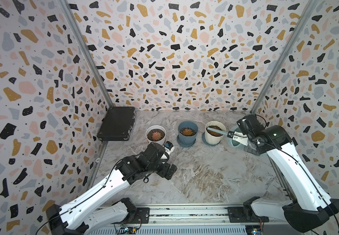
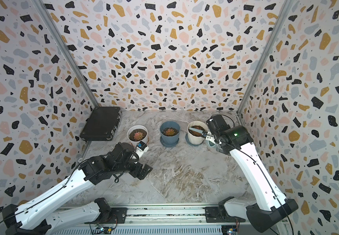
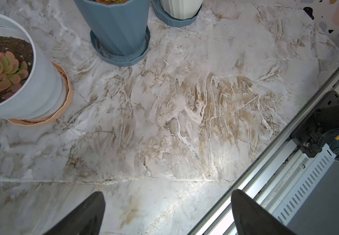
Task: Water the succulent around the soil edge
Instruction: Water the soil of the potted plant with water.
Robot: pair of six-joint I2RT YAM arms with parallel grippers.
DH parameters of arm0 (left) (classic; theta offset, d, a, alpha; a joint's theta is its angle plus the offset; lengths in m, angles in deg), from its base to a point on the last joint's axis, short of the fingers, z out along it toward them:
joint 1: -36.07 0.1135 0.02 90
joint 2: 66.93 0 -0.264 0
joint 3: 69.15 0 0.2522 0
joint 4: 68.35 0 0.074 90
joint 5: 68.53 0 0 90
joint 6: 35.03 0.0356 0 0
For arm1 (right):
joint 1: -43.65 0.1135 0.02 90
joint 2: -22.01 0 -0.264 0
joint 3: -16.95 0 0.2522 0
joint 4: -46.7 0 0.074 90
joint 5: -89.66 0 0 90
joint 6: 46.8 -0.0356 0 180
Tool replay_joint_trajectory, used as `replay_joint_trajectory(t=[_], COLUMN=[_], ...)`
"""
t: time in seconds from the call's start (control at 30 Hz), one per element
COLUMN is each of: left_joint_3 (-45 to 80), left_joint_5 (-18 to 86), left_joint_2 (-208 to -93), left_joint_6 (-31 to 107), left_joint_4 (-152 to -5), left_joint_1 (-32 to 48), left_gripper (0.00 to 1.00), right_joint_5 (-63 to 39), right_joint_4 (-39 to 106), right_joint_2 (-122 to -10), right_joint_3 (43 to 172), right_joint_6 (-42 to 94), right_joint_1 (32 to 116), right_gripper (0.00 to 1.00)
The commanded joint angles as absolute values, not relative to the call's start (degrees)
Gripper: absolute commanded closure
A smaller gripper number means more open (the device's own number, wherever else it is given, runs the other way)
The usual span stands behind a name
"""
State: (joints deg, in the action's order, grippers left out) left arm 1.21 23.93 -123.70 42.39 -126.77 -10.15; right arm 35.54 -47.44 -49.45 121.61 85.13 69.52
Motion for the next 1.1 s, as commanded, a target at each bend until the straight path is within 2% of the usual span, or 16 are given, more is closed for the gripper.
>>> replay_joint_trajectory(t=[0.0,1.07], left_joint_3=[0.60,-0.19], left_joint_5=[23.33,22.54], left_joint_2=[-122.57,-122.43], left_joint_6=[43.37,43.65], left_joint_4=[-125.34,-125.35], left_joint_1=[-10.38,-10.42], left_gripper=[0.01,0.00], right_joint_5=[37.44,36.97], right_joint_4=[-48.29,-51.70], right_joint_2=[-47.27,-43.47], right_joint_3=[122.02,120.63], right_joint_6=[83.68,81.57], right_joint_1=[69.84,69.99], right_gripper=[1.00,1.00])
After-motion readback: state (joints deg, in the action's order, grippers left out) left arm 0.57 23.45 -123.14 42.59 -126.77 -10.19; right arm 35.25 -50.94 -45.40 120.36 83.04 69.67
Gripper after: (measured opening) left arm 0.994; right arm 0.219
